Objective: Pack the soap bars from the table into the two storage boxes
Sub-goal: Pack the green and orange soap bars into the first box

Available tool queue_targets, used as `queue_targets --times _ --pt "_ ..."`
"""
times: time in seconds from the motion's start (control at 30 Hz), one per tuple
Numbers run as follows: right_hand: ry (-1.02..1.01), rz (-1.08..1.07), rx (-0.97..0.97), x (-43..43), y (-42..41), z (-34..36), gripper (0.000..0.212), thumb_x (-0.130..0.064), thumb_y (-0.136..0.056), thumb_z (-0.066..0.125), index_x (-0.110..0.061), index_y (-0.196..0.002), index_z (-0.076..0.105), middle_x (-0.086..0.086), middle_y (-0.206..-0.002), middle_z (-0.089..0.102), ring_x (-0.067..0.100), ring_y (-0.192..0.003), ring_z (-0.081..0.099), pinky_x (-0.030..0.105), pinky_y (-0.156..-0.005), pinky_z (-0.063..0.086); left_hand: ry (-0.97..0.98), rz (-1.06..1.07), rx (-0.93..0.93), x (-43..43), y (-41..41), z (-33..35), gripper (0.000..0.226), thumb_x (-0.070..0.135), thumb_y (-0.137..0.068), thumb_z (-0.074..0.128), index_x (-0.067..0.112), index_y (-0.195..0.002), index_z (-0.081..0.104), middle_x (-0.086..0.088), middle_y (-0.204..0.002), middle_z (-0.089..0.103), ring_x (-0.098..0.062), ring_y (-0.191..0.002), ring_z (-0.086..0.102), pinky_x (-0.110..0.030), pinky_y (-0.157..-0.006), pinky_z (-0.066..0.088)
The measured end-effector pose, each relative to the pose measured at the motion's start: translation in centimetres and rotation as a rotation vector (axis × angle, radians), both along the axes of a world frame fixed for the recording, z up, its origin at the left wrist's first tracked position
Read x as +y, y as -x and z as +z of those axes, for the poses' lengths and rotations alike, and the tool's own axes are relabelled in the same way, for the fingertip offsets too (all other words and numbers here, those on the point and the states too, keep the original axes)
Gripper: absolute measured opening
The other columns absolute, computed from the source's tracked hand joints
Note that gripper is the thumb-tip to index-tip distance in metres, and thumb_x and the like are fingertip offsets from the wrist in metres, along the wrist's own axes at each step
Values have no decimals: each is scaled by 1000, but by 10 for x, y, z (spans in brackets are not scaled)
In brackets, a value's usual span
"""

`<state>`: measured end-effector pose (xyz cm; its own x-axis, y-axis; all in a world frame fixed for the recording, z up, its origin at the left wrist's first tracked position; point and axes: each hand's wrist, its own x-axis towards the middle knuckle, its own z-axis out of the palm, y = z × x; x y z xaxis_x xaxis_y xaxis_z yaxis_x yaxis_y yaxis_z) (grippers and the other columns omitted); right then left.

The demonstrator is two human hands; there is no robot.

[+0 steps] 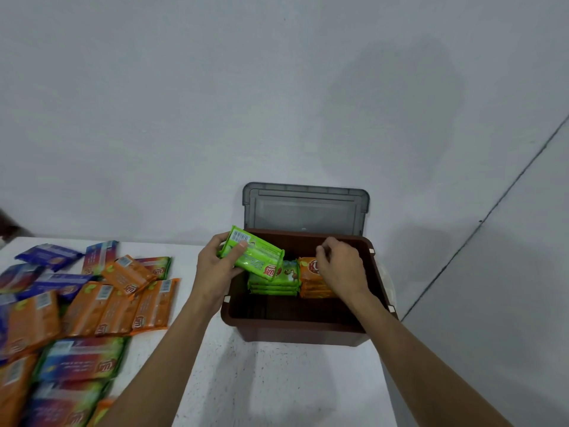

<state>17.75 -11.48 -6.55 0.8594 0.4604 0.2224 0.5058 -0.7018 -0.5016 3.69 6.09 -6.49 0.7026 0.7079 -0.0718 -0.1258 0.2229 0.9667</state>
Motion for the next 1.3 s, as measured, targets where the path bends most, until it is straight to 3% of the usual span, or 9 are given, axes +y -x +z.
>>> queue_targets --times 0.13,0.23,0.47,0.57,0.67,0.8,0.97,1.13,1.3 --pt "-416 114 768 14 18 16 27 -34 -101 51 -11 -99 64 13 -71 68 16 -51 60 28 -48 52 -17 -62 -26 -2 2 4 24 9 -92 63 10 -115 63 -9 -102 71 -17 -93 70 -31 -79 60" --pt "-523 127 1009 20 27 19 36 -45 -100 50 -13 -111 61 18 -79 66 19 -52 61 29 -50 54 -13 -84 -28 -6 0 4 23 9 -91 64 7 -113 65 -13 -102 72 -21 -93 71 -28 -77 59" --pt "-675 104 811 22 32 15 13 -27 -95 63 -17 -104 61 16 -100 58 23 -65 66 39 -63 62 -35 -4 5 -13 -5 8 24 12 -88 69 6 -111 65 -11 -97 73 -19 -86 73 -28 -69 60" --pt "-634 136 787 22 36 17 18 -33 -97 59 -19 -106 64 14 -100 59 24 -76 68 42 -73 62 -83 -15 -4 -18 -8 13 24 18 -89 68 9 -111 65 -10 -97 73 -17 -86 73 -28 -70 59" --pt "-665 190 933 21 41 20 34 -47 -96 55 -20 -113 67 8 -105 68 24 -92 72 38 -82 61 -129 -102 7 -23 -9 17 23 28 -95 58 14 -111 67 -6 -101 72 -17 -96 71 -30 -77 59" --pt "-819 276 1234 19 43 20 50 -53 -94 55 -12 -121 67 11 -112 73 25 -106 70 40 -94 55 -84 -292 49 -30 -13 22 51 47 -99 37 10 -114 69 -5 -109 73 -16 -102 70 -34 -86 57" --pt "-946 120 1255 17 33 13 26 -24 -100 55 -2 -112 63 16 -102 73 30 -97 72 37 -80 61 -281 -159 104 -17 -14 19 57 49 -101 28 13 -109 71 0 -105 74 -12 -99 69 -32 -90 53" --pt "-759 83 1083 15 19 12 18 -16 -95 64 -9 -111 67 13 -105 73 30 -94 72 36 -73 61 -677 21 227 5 -3 0 51 48 -102 27 23 -106 72 11 -109 65 -3 -104 57 -20 -89 41" --pt "-660 30 948 31 14 3 9 -12 -90 70 -11 -98 66 10 -99 74 19 -83 72 26 -60 57 -714 5 289 11 4 -19 59 52 -100 23 20 -114 70 12 -118 59 -2 -109 49 -4 -85 28"
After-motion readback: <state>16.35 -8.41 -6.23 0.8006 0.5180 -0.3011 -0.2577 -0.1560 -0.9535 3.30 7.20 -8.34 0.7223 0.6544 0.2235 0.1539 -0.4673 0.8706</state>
